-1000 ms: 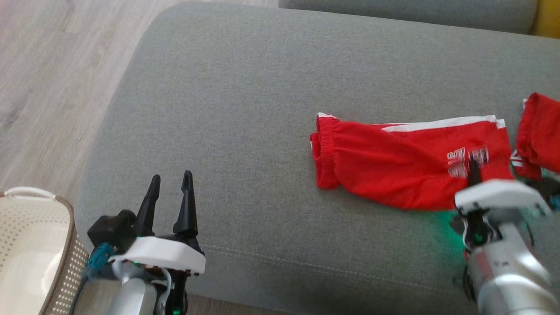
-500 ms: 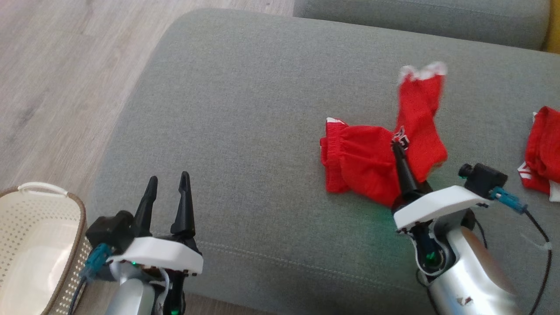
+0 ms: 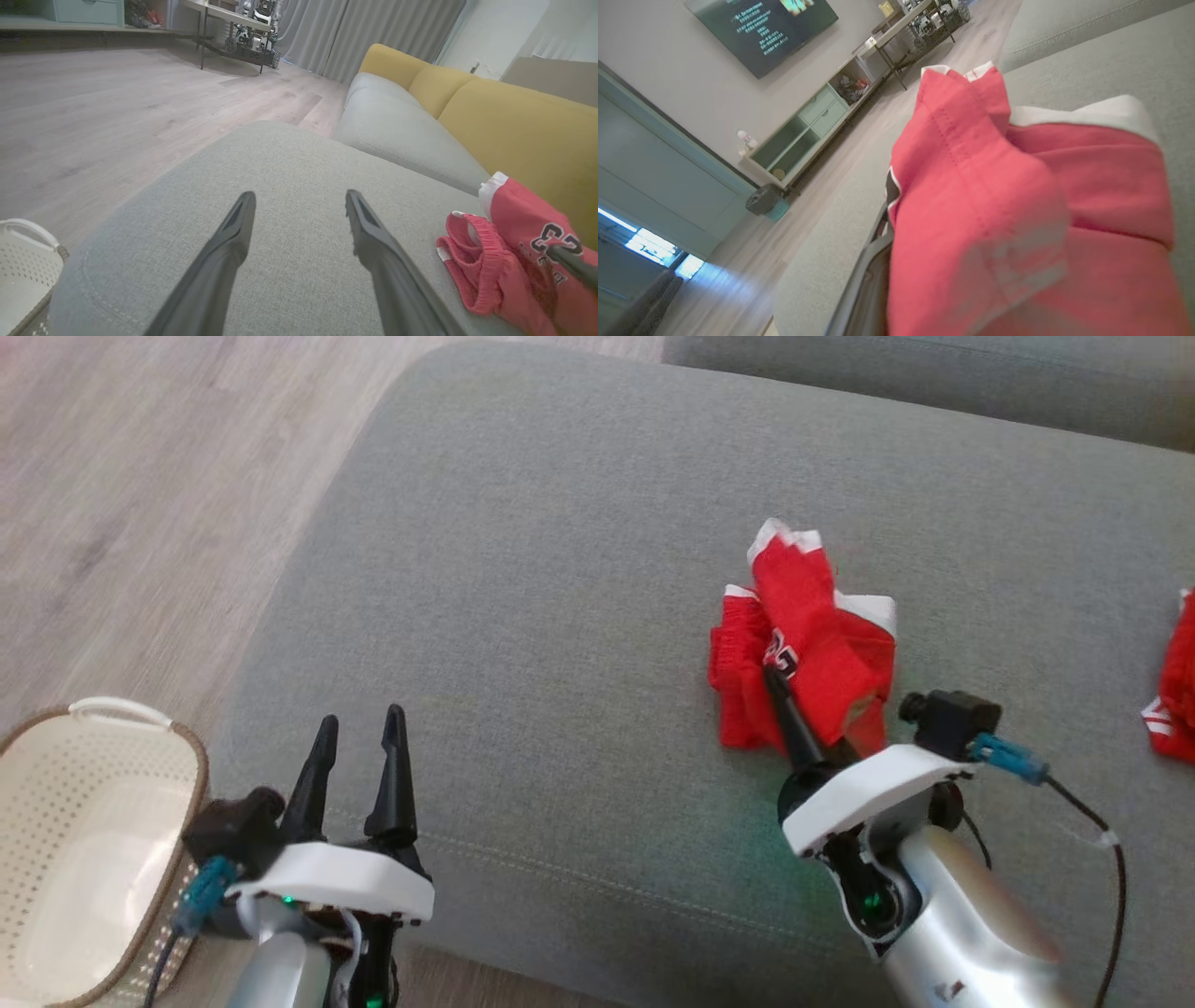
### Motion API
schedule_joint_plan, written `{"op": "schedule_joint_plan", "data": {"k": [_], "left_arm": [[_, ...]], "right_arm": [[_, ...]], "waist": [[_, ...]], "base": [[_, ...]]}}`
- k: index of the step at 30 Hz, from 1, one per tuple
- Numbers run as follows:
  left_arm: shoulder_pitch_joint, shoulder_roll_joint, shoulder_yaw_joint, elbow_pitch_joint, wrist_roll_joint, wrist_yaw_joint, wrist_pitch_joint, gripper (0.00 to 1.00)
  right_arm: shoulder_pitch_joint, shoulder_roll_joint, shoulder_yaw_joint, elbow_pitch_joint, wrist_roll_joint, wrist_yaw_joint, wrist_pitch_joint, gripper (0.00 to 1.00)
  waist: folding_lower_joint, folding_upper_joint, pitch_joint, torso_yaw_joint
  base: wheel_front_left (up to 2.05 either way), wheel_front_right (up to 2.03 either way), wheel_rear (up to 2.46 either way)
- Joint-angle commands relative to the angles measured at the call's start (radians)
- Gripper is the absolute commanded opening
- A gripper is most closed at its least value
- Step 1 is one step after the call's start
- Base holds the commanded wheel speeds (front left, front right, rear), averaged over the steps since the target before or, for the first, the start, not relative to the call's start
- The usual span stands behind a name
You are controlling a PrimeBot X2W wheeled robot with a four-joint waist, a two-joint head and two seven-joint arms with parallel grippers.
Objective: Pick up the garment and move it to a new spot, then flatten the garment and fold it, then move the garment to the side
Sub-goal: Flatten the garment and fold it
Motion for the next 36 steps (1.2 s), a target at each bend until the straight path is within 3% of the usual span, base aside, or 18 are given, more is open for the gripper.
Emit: {"op": "schedule_joint_plan", "data": {"k": [1, 2, 3, 10, 21, 25, 31, 36], "left_arm": [[-0.023, 0.006, 0.035, -0.029, -0.017, 0.003, -0.012, 1.0], [-0.023, 0.006, 0.034, -0.028, -0.022, 0.003, -0.012, 1.0], [-0.024, 0.006, 0.032, -0.028, -0.022, 0.003, -0.012, 1.0], [-0.02, 0.006, 0.032, -0.032, -0.032, 0.011, -0.012, 1.0], [-0.021, 0.006, 0.021, -0.034, -0.048, 0.018, -0.012, 1.0], [-0.021, 0.006, 0.021, -0.032, -0.049, 0.019, -0.012, 1.0], [-0.021, 0.006, 0.019, -0.029, -0.049, 0.02, -0.012, 1.0], [-0.019, 0.006, 0.023, -0.027, -0.047, 0.019, -0.012, 1.0]], "right_arm": [[-0.041, 0.013, 0.024, -0.019, -0.018, 0.0, -0.012, 0.0], [-0.046, 0.012, 0.026, -0.005, -0.037, 0.0, -0.015, 0.4], [-0.052, 0.009, 0.027, 0.009, -0.063, 0.0, -0.019, 1.0], [-0.071, 0.0, 0.042, 0.015, -0.23, 0.0, -0.032, 1.0], [-0.084, -0.016, 0.022, 0.058, -0.761, 0.0, -0.032, 1.0], [-0.085, -0.007, 0.012, 0.047, -0.901, 0.0, -0.032, 1.0], [-0.074, 0.005, 0.002, 0.035, -1.001, 0.0, -0.032, 1.0], [-0.064, 0.011, -0.017, 0.075, -0.973, 0.0, -0.032, 1.0]], "waist": [[0.0, 0.0, 0.002, 0.006], [0.0, 0.0, 0.002, 0.009], [0.0, 0.0, 0.002, 0.014], [0.0, 0.0, 0.002, 0.033], [0.0, 0.0, 0.013, 0.056], [0.0, 0.0, 0.014, 0.058], [0.0, 0.0, 0.012, 0.056], [0.0, 0.0, 0.006, 0.05]], "base": [[0.0, 0.0, 0.0], [0.0, 0.0, 0.0], [0.0, 0.0, 0.0], [0.0, 0.0, 0.0], [0.0, 0.0, 0.0], [0.0, 0.0, 0.0], [0.0, 0.0, 0.0], [0.0, 0.0, 0.0]]}}
